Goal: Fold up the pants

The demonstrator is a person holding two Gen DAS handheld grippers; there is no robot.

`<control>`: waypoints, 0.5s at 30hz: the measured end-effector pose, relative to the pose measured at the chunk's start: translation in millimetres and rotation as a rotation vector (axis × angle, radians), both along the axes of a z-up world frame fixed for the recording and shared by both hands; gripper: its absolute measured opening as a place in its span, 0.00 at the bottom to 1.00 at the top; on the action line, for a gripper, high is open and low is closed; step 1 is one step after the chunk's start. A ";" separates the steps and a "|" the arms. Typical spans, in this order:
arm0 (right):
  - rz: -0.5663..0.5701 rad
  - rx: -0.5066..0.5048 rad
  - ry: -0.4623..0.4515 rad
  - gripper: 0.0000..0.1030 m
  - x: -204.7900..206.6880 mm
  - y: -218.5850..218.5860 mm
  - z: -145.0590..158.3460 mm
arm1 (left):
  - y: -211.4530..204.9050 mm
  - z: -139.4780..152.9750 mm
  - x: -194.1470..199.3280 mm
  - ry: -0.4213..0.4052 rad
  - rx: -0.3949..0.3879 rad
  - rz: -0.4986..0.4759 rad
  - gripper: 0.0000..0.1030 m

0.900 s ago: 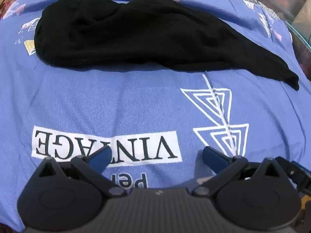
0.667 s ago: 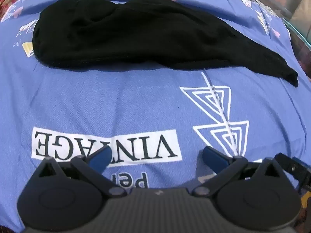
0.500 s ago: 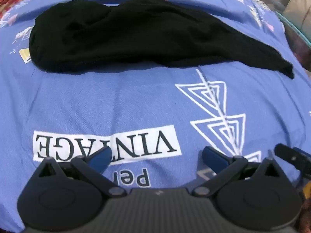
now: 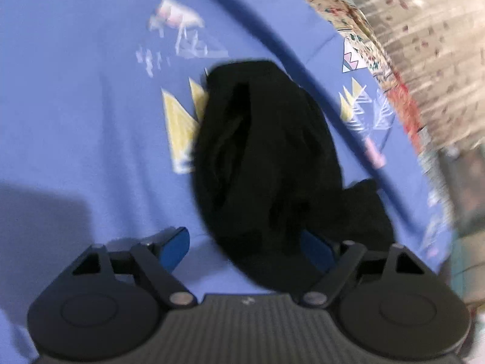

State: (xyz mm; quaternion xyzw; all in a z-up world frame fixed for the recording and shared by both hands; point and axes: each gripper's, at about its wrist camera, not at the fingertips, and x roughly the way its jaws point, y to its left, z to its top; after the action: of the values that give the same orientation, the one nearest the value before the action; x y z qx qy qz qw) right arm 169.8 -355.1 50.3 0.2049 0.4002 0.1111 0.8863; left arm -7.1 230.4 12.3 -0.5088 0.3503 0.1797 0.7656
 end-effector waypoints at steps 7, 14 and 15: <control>-0.090 0.115 0.060 0.68 72.7 -7.3 -19.8 | -7.9 -12.4 25.5 0.032 0.003 0.083 0.39; -0.146 0.137 0.082 0.22 122.0 3.7 -22.1 | -9.1 15.7 1.6 -0.005 0.033 0.080 0.13; -0.148 0.119 0.094 0.10 126.7 2.4 -18.9 | -11.5 25.7 -5.9 -0.021 0.047 0.070 0.13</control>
State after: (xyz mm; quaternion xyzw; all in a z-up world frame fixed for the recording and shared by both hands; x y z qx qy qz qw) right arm 296.5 -352.7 31.4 0.2911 0.4178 0.0590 0.8586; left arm -13.0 218.9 38.0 -0.5042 0.3199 0.2090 0.7744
